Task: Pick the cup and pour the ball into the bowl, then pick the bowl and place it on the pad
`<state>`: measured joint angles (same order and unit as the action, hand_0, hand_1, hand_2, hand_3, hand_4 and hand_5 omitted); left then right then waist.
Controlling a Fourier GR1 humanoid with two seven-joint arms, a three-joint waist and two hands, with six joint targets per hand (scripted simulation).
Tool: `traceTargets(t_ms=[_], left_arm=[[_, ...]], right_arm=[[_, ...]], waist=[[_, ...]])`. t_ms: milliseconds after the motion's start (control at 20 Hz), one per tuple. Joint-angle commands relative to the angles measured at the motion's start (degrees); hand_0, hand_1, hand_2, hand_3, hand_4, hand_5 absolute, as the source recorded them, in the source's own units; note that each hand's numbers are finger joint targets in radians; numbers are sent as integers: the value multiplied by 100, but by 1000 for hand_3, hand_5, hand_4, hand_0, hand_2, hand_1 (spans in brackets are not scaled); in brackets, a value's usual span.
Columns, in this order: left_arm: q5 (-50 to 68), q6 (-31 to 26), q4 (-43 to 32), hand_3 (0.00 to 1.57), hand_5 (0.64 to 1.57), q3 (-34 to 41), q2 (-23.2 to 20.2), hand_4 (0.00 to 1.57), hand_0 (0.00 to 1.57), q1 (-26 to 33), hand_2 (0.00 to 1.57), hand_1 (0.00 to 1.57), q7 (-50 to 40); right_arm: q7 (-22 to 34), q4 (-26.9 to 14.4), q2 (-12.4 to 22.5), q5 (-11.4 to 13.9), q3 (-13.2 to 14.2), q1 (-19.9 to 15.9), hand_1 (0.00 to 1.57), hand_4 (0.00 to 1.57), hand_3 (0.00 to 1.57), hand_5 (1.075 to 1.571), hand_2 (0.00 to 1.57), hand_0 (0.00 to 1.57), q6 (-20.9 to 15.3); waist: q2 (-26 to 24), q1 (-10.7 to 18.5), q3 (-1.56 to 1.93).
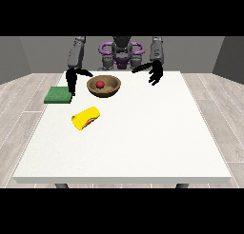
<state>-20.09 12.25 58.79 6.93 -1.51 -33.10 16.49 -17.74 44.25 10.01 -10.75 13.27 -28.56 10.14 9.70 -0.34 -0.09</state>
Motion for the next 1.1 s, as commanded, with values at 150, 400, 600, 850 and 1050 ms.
traceTargets(t_ms=[150, 400, 600, 850, 1050], left_arm=[[226, -179, -45, 0, 1533, -26, -54, 0, 0, -133, 0, 0, -71], [294, -296, 333, 0, 1551, -263, -4, 0, 0, 114, 0, 0, -281], [192, -334, 959, 0, 1556, -728, 145, 0, 0, -95, 0, 0, -553], [206, -395, 935, 0, 1558, -607, 63, 0, 0, -307, 0, 0, -768], [362, -557, 704, 0, 1562, -486, -50, 0, 0, -102, 0, 0, -469]], right_arm=[[-435, -377, -194, 109, -126, 234, 0, 82, 0, 1543, 0, 0, -45], [-624, -913, -236, -12, 12, 187, 0, 260, 0, 1550, 0, 0, -37], [-1444, -1481, 38, -79, 325, 101, 0, 143, 0, 1530, 0, 0, 117], [-998, -1391, -115, -262, 360, -122, 0, 205, 0, 1527, 0, 0, 68], [-877, -1141, -806, -208, 181, -146, 0, 233, 0, 1532, 0, 0, -565]], waist=[[-27, 51, 10], [-152, 322, 11], [419, 731, 15], [337, 770, 13], [97, 781, 6]])
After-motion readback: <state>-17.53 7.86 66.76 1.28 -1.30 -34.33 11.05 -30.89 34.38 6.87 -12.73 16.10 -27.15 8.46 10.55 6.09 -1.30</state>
